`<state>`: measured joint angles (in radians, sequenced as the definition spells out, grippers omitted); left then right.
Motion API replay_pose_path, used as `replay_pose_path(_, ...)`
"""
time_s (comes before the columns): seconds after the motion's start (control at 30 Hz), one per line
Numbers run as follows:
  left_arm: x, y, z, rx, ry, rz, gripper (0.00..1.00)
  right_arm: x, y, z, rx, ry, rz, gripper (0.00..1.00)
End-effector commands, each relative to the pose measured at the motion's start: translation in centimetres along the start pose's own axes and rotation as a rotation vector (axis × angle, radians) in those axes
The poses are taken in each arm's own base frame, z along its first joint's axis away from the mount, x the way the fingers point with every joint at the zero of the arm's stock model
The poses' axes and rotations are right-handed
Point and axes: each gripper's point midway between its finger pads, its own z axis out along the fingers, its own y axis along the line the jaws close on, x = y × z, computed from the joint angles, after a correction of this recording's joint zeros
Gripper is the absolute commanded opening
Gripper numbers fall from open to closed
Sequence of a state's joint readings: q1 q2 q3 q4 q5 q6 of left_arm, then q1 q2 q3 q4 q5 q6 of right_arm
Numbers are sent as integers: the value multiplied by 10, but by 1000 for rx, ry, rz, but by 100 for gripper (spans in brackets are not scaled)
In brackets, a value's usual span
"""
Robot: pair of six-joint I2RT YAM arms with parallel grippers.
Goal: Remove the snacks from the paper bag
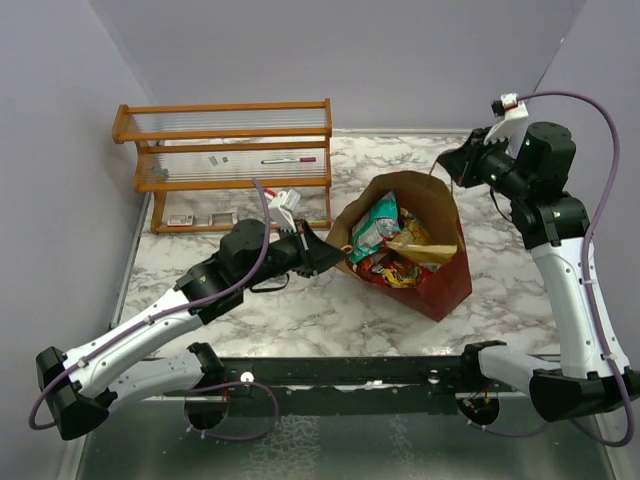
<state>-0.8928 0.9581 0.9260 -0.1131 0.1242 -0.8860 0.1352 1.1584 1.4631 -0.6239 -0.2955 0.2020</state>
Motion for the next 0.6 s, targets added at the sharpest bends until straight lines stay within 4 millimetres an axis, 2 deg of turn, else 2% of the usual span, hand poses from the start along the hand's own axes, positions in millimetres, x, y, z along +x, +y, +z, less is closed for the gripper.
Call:
replay_pose_path(0.0, 22, 2, -22, 50, 27, -52, 0, -20, 76, -34, -416, -164, -128, 2)
replay_pose_path(0.03, 27, 5, -25, 55, 31, -61, 0, -17, 81, -42, -441, -179, -136, 2)
replay_pose_path(0.1, 35, 7, -31, 74, 45, -69, 1, -10, 82, -44, -448, -172, -117, 2)
replay_pose_path(0.13, 39, 9, -33, 76, 61, -69, 5, -6, 84, -45, -462, -161, -104, 2)
replay_pose_path(0.2, 46, 14, -39, 54, 94, -57, 19, 7, 90, -47, -516, -126, -88, 2)
replay_pose_path(0.27, 48, 22, -50, 0, 102, -27, 39, 18, 94, -48, -553, -99, -72, 2)
replay_pose_path(0.33, 39, 30, -68, -76, 76, 25, 62, 23, 97, -52, -572, -84, -61, 2)
replay_pose_path(0.37, 37, 38, -80, -134, 76, 57, 69, 23, 99, -55, -581, -85, -62, 2)
replay_pose_path(0.47, 15, 38, -106, -213, 45, 182, 83, 20, 102, -61, -591, -100, -62, 2)
replay_pose_path(0.53, 5, 35, -111, -239, 63, 266, 98, 19, 100, -61, -574, -102, -60, 2)
replay_pose_path(0.57, 1, 30, -109, -238, 78, 306, 99, 19, 99, -59, -562, -96, -57, 2)
